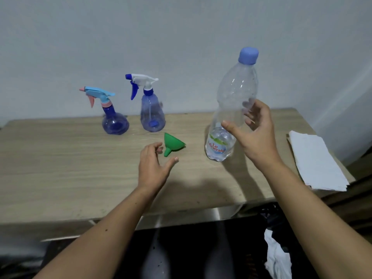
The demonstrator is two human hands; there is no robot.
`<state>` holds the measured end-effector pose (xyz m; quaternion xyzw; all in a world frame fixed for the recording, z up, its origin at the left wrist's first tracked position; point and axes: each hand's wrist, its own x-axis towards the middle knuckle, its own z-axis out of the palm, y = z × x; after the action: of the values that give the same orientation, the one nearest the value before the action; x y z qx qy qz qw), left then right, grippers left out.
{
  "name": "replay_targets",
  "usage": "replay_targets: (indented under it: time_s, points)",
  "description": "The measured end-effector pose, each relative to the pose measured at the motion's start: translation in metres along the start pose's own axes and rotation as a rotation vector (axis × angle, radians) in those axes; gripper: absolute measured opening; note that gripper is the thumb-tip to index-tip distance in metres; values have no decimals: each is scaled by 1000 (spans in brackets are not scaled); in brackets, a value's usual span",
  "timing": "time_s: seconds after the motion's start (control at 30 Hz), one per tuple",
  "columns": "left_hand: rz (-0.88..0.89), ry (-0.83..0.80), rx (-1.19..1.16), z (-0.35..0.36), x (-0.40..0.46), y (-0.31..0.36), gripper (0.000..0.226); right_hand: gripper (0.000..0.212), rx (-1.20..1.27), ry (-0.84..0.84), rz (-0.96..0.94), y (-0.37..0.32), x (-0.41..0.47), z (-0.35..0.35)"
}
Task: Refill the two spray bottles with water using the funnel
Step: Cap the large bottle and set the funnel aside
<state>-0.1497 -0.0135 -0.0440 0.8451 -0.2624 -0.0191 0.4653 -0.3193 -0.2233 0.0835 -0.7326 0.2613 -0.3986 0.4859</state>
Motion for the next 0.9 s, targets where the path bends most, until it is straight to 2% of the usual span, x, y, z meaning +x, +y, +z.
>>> replay_targets:
  time_s: [0.23, 0.33, 0.4, 0.63, 0.9]
  points:
    - [-17, 1, 78, 9, 14, -11, 49, 109, 14, -26, 110, 47, -22, 19]
    - [35, -18, 175, 12, 17, -15, 31, 105, -32, -10, 93, 55, -22, 27]
    - [44, -4, 160, 11, 18, -15, 23, 101, -50, 11, 89, 57, -21, 31]
    - [1, 70, -76, 5, 14, -10, 21, 102, -38, 27, 93, 54, -19, 37]
    - [-100, 13, -411, 2, 15, -6, 21, 96, -25, 44, 98, 53, -23, 37]
